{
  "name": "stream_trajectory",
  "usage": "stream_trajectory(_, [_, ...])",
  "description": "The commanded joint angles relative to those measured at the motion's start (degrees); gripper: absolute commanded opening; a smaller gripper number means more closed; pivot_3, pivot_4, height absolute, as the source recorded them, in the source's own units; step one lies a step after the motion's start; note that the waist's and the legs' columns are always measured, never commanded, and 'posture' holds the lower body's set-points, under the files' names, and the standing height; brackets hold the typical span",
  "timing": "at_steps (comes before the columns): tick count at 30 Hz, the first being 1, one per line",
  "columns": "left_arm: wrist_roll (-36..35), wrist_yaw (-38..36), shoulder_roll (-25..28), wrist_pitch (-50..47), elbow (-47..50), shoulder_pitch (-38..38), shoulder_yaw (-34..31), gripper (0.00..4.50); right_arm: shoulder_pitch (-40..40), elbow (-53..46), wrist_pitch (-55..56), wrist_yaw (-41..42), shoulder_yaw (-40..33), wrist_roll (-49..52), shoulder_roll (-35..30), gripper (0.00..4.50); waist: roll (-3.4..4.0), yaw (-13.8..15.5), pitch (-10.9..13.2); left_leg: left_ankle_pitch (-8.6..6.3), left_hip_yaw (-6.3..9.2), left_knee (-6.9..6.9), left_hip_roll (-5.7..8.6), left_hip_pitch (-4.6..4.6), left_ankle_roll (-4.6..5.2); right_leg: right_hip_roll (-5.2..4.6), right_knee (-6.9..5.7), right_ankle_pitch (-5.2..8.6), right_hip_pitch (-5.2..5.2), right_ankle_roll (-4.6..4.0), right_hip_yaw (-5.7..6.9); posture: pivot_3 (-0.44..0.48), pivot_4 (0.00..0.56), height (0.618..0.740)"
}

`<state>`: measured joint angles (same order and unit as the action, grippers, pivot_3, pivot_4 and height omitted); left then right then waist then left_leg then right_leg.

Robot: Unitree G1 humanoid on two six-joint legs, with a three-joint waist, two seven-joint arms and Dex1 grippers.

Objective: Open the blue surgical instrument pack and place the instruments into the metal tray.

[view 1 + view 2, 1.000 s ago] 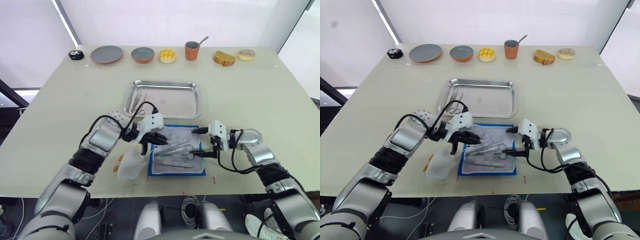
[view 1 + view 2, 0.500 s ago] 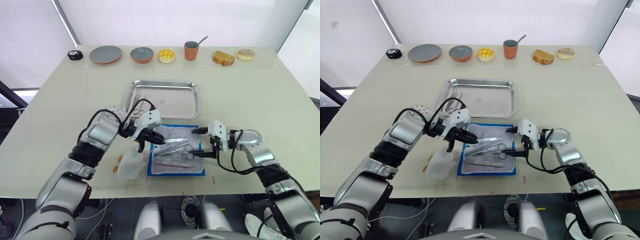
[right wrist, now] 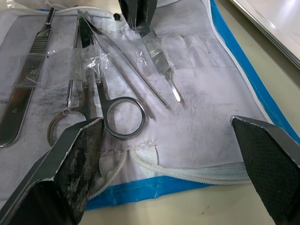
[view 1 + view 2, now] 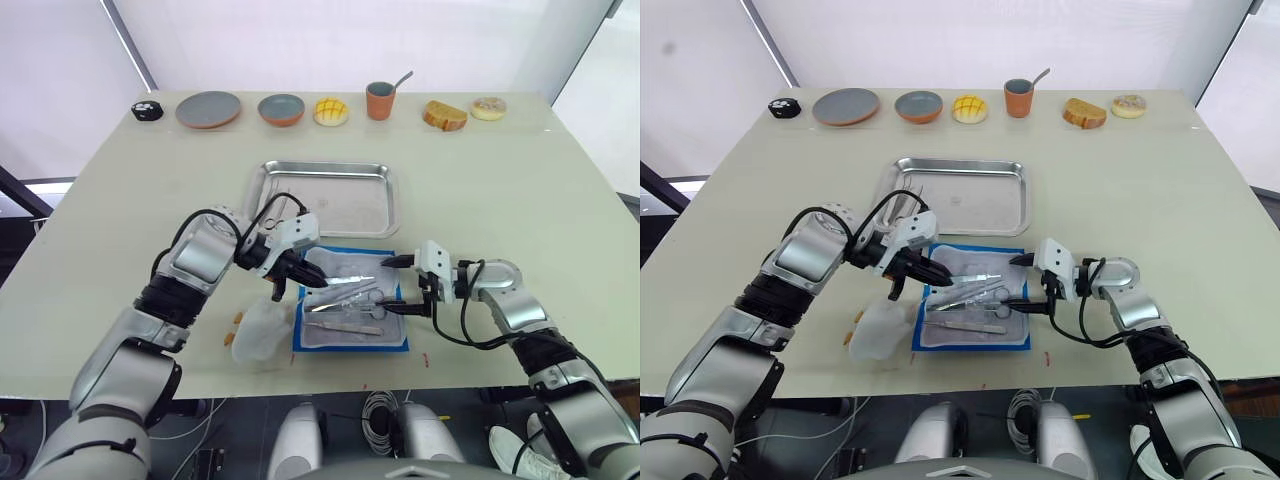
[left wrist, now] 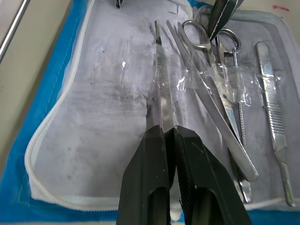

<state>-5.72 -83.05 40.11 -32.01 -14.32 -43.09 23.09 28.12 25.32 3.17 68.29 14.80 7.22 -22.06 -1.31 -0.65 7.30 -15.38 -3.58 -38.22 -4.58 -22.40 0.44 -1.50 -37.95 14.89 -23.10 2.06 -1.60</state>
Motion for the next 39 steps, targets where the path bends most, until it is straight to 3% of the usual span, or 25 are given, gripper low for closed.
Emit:
stream_trajectory(1, [-0.2, -0.9, 1.7, -0.3, 0.8, -2.7, -1.8, 0.05, -3.0, 3.7, -2.4, -0.1, 4.0, -4.2, -0.3, 4.50, 0.00, 0.0, 0.0, 0.00, 0.00, 0.00, 0.00, 0.00, 0.00, 0.00, 0.00, 0.00, 0.00, 0.00, 0.00, 0.000, 0.150, 0.740])
stream_trajectory(19, [-0.7, -3.8, 8.5, -3.0, 1.9, -2.2, -3.0, 0.05, -2.8, 4.5, -1.9, -0.2, 4.8, -4.9, -0.2, 4.50, -0.01, -0.1, 0.0, 0.00, 0.01, 0.01, -0.04, 0.01, 0.00, 0.04, 0.00, 0.01, -0.01, -0.02, -0.01, 0.000, 0.150, 0.740])
stream_trajectory(28, [-5.6, -3.4, 13.3, -6.2, 7.9, 3.6, -8.5, 0.05, -2.1, 5.4, -1.5, 0.5, 4.9, -4.9, -0.6, 4.50, -0.03, -0.1, 0.0, 0.00, 0.02, 0.02, -0.05, 0.03, 0.00, 0.04, -0.02, 0.03, -0.01, -0.05, -0.01, 0.000, 0.150, 0.740])
stream_trajectory(36, [-11.0, 3.6, 13.1, -13.8, 12.6, 7.9, -16.7, 0.05, -0.8, 7.0, -0.7, 1.3, 5.1, -5.0, -0.5, 4.50, -0.05, -0.1, 0.0, 0.00, -0.01, 0.02, -0.06, 0.04, 0.00, 0.04, -0.02, 0.04, -0.01, -0.06, -0.02, 0.000, 0.150, 0.740])
stream_trajectory(39, [-12.5, 10.4, 10.6, -17.0, 13.5, 8.5, -20.6, 0.05, -0.2, 7.7, -0.4, 1.7, 5.2, -5.1, -0.4, 4.50, -0.07, -0.1, 0.0, 0.00, 0.01, 0.02, -0.06, 0.04, 0.00, 0.04, -0.03, 0.04, 0.00, -0.06, -0.01, 0.000, 0.150, 0.740])
